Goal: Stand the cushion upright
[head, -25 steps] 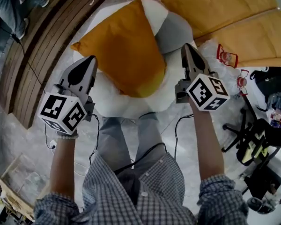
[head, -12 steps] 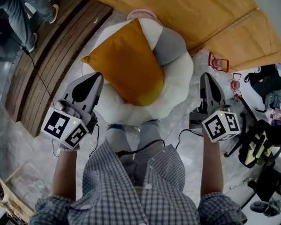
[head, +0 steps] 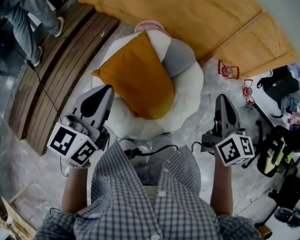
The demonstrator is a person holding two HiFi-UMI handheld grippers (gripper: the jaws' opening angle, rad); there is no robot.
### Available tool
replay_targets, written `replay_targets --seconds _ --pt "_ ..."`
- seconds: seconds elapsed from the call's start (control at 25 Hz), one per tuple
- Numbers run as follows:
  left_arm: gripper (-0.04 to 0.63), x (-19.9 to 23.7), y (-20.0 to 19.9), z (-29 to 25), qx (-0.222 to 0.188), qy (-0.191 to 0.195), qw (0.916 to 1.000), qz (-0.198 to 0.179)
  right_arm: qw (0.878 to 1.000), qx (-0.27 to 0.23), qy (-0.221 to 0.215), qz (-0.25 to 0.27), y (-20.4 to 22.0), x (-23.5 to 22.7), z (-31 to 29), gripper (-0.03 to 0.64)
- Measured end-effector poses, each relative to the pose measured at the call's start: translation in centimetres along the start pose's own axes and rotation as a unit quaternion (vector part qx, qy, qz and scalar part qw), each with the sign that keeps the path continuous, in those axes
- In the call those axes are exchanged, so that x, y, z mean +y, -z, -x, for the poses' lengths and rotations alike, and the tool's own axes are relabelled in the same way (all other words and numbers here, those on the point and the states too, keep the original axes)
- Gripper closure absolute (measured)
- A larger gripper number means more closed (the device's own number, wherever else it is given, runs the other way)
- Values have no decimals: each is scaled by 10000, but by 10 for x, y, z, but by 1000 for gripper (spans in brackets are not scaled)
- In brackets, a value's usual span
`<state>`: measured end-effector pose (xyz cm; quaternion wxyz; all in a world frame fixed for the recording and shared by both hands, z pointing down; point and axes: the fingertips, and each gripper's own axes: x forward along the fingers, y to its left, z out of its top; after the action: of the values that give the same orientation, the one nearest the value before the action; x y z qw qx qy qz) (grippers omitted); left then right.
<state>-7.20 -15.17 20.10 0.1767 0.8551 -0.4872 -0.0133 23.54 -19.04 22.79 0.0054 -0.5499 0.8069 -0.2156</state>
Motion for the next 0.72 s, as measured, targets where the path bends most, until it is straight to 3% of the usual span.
replay_targets --seconds 0.32,0.72 --pt "588 -4 -2 -4 61 179 9998 35 9995 -308 70 -89 -10 13 -1 611" --pt "588 -3 -2 -9 -60 210 9997 58 9995 -53 158 269 -3 20 -1 611"
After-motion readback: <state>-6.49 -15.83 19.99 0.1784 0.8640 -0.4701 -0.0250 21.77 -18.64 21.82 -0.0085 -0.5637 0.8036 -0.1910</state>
